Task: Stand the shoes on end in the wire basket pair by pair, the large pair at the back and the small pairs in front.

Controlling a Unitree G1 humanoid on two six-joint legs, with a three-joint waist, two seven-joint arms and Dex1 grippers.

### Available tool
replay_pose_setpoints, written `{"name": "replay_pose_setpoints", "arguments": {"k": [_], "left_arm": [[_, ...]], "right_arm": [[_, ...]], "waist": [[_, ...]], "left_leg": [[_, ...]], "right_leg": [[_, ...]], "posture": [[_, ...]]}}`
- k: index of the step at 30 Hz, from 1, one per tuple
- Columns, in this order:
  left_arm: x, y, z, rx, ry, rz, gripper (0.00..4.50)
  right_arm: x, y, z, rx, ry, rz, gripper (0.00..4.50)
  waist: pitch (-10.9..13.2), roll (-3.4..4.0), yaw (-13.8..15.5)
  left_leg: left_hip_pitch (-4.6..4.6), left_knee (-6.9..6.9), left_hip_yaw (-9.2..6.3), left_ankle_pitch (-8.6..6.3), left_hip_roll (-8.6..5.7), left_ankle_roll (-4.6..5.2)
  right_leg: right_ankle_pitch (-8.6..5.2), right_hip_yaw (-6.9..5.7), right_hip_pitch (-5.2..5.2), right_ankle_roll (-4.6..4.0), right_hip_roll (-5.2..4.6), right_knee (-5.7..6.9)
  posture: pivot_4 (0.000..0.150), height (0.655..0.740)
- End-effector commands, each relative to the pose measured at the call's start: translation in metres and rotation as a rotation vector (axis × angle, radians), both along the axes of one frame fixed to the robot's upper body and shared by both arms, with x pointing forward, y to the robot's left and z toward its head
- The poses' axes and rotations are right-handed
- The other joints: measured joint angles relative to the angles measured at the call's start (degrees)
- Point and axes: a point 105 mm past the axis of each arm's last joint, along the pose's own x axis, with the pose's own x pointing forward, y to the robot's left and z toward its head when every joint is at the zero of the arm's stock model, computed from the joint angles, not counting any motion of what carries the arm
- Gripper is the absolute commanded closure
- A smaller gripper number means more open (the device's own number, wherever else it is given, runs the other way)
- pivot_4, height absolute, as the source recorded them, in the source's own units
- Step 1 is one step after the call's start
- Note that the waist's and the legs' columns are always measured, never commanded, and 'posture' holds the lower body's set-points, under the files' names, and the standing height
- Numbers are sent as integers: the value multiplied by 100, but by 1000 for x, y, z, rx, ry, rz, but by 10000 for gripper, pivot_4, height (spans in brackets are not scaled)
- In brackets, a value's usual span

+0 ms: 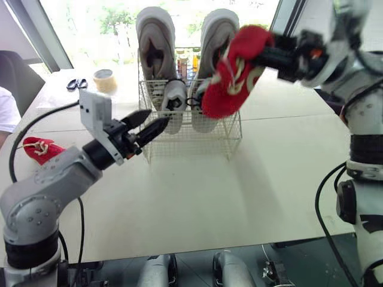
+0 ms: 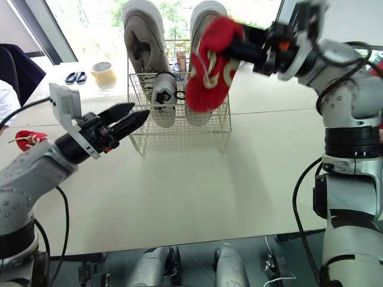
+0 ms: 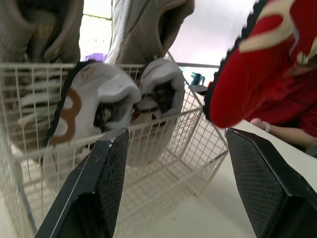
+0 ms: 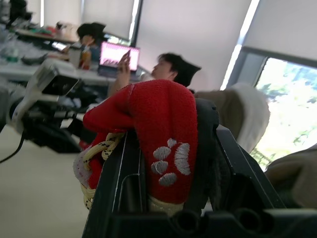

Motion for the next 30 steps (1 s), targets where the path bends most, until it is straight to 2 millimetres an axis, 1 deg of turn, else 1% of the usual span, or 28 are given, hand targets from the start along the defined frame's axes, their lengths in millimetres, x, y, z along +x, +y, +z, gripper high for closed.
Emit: {"name": "replay_pose_setpoints", "arguments": {"k": [1, 3, 7, 12, 17, 20, 23, 24, 27, 30], "left_arm": [[-9, -5, -6, -38, 19, -3, 13464], [-11, -7, -13, -40, 41, -7, 13464], [-10, -4, -10, -56, 40, 5, 13464], [-9, -2, -8, -45, 46, 0, 13464], [-7, -2, -10, -41, 61, 0, 13464], [-6, 0, -15, -13, 79, 0, 12612], [-6, 5, -14, -6, 83, 7, 12612], [-6, 7, -13, -9, 83, 10, 12612], [-3, 14, -12, -5, 87, 24, 12612], [-2, 15, -15, 12, 101, 13, 12612]], "right_arm": [[1, 0, 0, -48, -86, -5, 31034], [7, 3, -8, -66, -97, -16, 31034], [17, 7, -23, -111, -129, -36, 31034], [24, 10, -45, -201, -133, -44, 31034], [30, 9, -62, -193, -80, -43, 31034], [35, 7, -68, -156, -42, -52, 20589], [35, 3, -68, -150, -35, -68, 4889], [35, 2, -66, -142, -39, -76, 513], [36, -5, -57, -109, -54, -125, 513], [37, -10, -50, -88, -57, -154, 513]], "waist": [[0, -1, 27], [0, -1, 47], [0, -2, 48], [1, -2, 26], [1, -2, 26], [1, -2, 27], [1, -2, 28], [1, -2, 27], [1, -2, 26], [1, -2, 27]], "left_leg": [[-1, 0, 1, 1, -1, -2], [-4, 2, 0, 1, -2, -2], [-5, 6, -1, 1, -3, -2], [-5, 3, 0, 1, -4, -3], [-4, 3, 1, 2, -7, -4], [-4, 3, 1, 2, -7, -4], [-4, 3, 2, 2, -8, -4], [-4, 3, 2, 1, -7, -4], [-4, 3, 1, 1, -6, -5], [-4, 3, 1, 2, -6, -6]], "right_leg": [[0, 0, 0, 0, -1, 0], [0, 0, 2, 0, -3, -3], [0, 0, 5, -1, -6, -5], [0, -1, 1, -1, -5, -4], [0, -1, 2, -1, -3, -3], [0, -1, 2, -1, -3, -3], [0, -1, 1, -1, -3, -3], [0, -1, 1, -1, -3, -3], [0, -1, 1, -1, -3, -2], [0, -1, 0, -1, -3, -2]], "posture": [[1500, 7351], [1500, 7351], [1500, 7351], [1500, 7351], [1500, 7351], [1500, 7351], [1500, 7351], [1500, 7351], [1500, 7351], [1500, 7351]]}}
